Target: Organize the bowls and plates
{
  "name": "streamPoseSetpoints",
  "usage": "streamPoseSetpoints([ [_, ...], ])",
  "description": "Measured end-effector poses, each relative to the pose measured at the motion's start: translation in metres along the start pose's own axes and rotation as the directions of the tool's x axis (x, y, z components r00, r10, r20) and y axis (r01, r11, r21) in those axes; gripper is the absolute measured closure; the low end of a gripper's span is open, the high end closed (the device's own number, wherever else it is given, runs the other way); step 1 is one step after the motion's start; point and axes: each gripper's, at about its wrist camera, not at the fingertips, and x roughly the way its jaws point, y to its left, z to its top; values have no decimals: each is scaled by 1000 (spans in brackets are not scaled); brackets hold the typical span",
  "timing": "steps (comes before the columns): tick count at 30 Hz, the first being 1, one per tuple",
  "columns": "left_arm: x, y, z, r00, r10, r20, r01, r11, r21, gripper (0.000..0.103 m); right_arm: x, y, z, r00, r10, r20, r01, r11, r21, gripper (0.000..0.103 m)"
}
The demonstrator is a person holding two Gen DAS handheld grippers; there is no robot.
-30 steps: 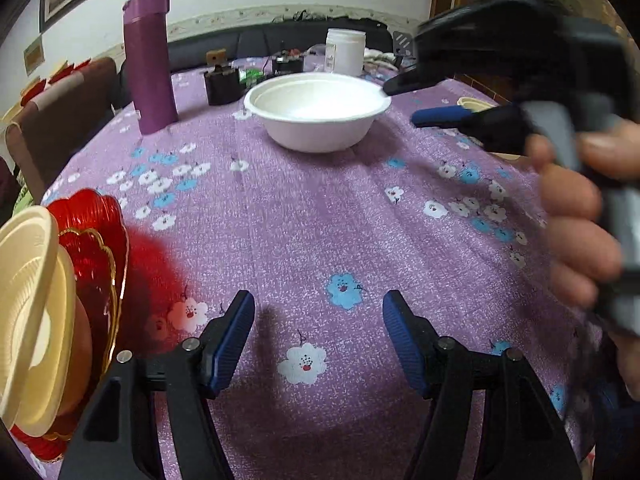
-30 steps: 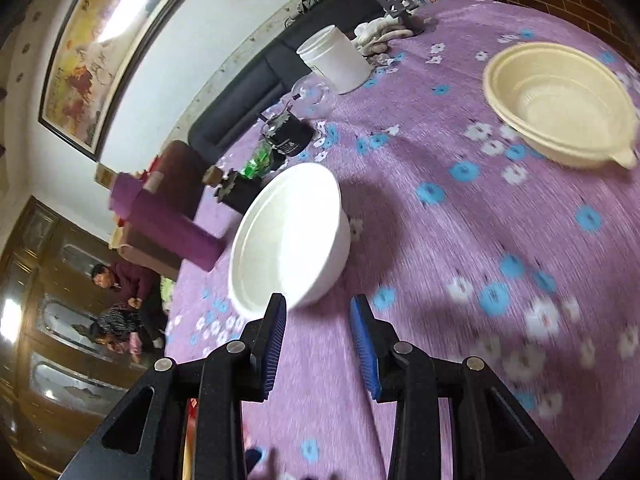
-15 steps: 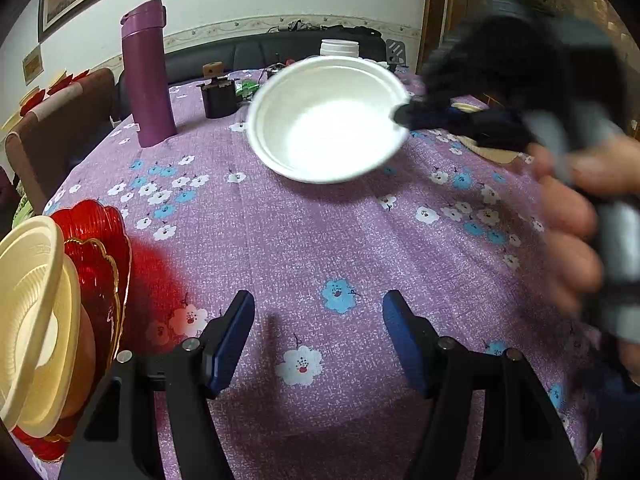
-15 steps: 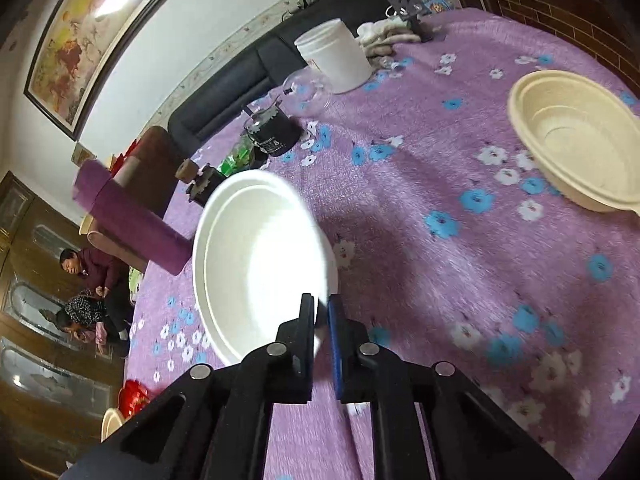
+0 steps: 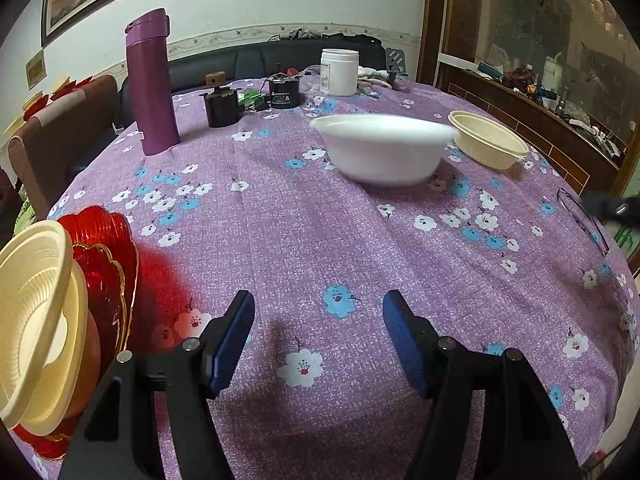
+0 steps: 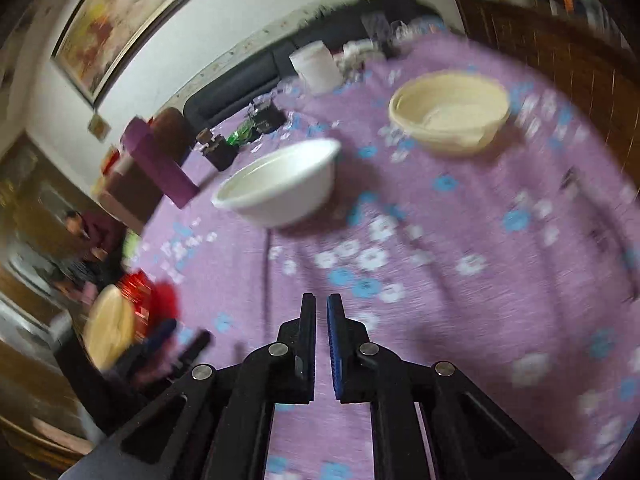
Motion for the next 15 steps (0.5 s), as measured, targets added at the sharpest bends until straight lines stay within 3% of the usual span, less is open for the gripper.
streamPoseSetpoints([
  [1,0,0,0,1000,2,0,-2,1000,-2,37,-13,9,-1,996,-68,56,72,995,-70,95],
  [4,-1,1,-1,1000,3,0,-3,1000,-4,37,-40,30,0,972,-149,181,182,966,-182,95],
  [7,-1,1,-1,1000,4,0,-4,1000,-3,37,-50,42,2,951,-202,232,255,940,-227,92],
  [11,-2,1,-1,1000,1,4,-1,1000,1,37,-51,36,5,963,-175,206,215,957,-196,85],
  [15,-2,0,-2,1000,-1,5,1,1000,6,37,-72,29,11,945,-182,272,220,969,-116,82],
])
